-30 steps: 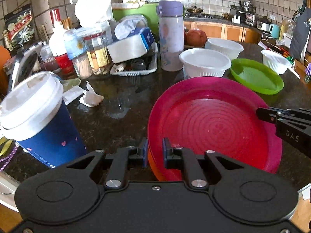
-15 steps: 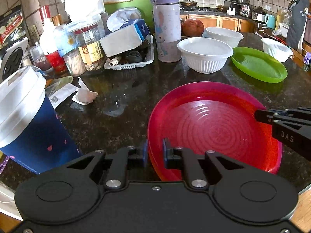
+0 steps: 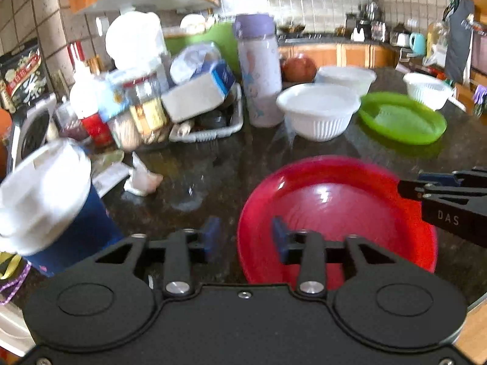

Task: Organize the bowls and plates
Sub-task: 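Lower the magenta plate onto the orange plate and open the left gripper, then move the left gripper to the green plate and grasp its rim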

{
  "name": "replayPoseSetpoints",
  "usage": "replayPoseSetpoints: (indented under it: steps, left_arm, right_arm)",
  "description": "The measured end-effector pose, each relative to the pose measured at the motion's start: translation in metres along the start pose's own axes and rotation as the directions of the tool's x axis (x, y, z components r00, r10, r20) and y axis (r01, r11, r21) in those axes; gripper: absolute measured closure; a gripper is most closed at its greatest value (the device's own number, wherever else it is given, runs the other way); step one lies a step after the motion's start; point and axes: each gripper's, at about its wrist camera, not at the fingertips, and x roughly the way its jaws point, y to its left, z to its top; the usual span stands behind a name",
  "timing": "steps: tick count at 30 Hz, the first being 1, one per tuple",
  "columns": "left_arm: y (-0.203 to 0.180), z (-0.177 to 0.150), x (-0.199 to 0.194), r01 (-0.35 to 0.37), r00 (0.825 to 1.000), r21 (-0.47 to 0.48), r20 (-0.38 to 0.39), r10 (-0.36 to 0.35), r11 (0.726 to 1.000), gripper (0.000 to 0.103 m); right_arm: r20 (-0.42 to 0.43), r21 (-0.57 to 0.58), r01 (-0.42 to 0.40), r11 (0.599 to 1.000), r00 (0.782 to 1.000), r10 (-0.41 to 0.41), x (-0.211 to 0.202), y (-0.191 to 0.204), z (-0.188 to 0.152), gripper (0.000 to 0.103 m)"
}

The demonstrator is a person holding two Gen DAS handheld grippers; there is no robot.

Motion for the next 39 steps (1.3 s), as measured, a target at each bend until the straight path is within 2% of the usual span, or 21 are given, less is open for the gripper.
replayPoseSetpoints:
  steps: [4, 9, 13, 18, 22, 29, 32, 39]
  left_arm:
    - [-0.010, 0.015, -0.009, 0.031, 0.998, 0.007, 0.049, -0.031, 0.999, 0.050]
    - [-0.034, 0.036, -0.015, 0.059, 0.991, 0.004, 0.116, -0.059, 0.998, 0.043]
    - [-0.060, 0.057, -0.008, 0.072, 0.991, -0.009, 0.116, -0.070, 0.997, 0.043]
    - [-0.099, 0.088, 0.019, 0.131, 0.990, -0.063, 0.050, -0.128, 0.989, 0.043]
    - [-0.128, 0.109, 0.047, 0.137, 0.990, -0.096, -0.012, -0.138, 0.986, 0.047]
    - [-0.171, 0.127, 0.090, 0.051, 0.995, -0.091, -0.080, -0.058, 0.995, 0.047]
    - [-0.182, 0.130, 0.108, 0.023, 0.991, -0.083, -0.127, -0.034, 0.996, 0.052]
    - [-0.192, 0.129, 0.139, -0.016, 0.978, -0.092, -0.207, -0.003, 0.996, 0.054]
  right_arm:
    - [0.028, 0.048, 0.006, 0.999, 1.000, -0.007, -0.011, -0.024, 0.011, 0.075]
    - [0.072, 0.076, 0.027, 0.997, 0.997, -0.032, -0.023, -0.067, 0.027, 0.074]
    - [0.088, 0.077, 0.049, 0.996, 0.995, -0.056, -0.024, -0.108, 0.041, 0.073]
    - [0.082, 0.080, 0.058, 0.995, 0.995, -0.065, -0.010, -0.162, 0.056, 0.073]
    - [0.063, 0.086, 0.053, 0.995, 0.996, -0.059, 0.013, -0.196, 0.067, 0.073]
    - [0.009, 0.084, 0.001, 0.996, 1.000, -0.002, 0.063, -0.231, 0.084, 0.073]
    - [-0.025, 0.082, -0.021, 0.996, 0.999, 0.023, 0.085, -0.237, 0.087, 0.073]
    - [-0.096, 0.087, -0.058, 0.995, 0.993, 0.066, 0.122, -0.243, 0.087, 0.073]
